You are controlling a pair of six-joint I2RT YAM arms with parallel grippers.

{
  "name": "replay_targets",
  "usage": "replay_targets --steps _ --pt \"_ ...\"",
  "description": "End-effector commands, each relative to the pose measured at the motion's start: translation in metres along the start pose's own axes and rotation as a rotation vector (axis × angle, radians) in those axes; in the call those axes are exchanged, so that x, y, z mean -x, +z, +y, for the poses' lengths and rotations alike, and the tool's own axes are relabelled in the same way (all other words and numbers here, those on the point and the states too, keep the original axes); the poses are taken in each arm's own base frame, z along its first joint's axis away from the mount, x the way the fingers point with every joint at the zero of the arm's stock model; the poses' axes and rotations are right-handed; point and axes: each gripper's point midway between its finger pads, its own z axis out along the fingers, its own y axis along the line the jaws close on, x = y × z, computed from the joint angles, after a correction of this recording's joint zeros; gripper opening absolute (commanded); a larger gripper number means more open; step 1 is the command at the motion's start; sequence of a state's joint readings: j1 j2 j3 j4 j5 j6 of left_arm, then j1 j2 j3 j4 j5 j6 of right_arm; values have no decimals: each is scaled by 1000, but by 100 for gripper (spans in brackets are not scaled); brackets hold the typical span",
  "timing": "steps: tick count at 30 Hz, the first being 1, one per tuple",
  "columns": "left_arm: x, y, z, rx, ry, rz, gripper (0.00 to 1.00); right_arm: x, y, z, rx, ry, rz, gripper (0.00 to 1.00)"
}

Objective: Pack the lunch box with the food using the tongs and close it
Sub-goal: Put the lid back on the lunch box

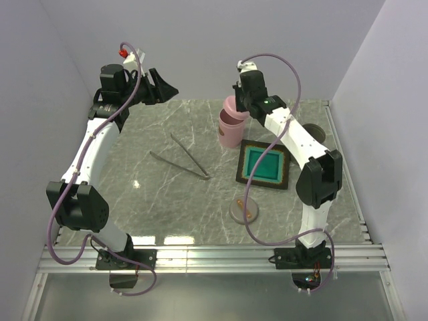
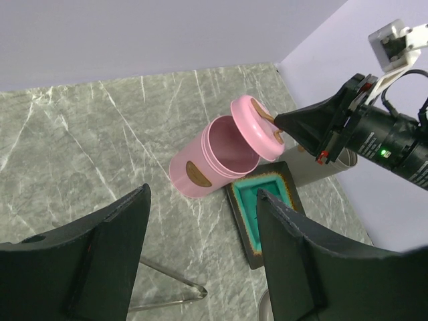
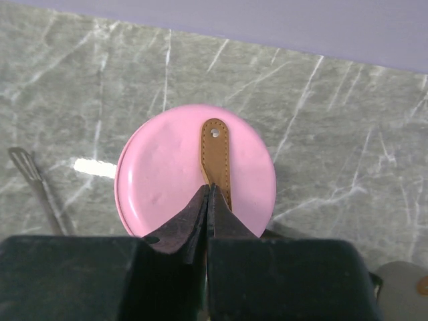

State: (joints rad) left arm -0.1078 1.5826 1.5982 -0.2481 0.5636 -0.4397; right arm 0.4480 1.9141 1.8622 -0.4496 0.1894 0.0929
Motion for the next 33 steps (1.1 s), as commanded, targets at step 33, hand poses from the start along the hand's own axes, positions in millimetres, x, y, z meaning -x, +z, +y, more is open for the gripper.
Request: replay_targets --steps 33 --pt "18 -16 -18 -31 54 -59 70 -29 21 28 -17 -207 -2 0"
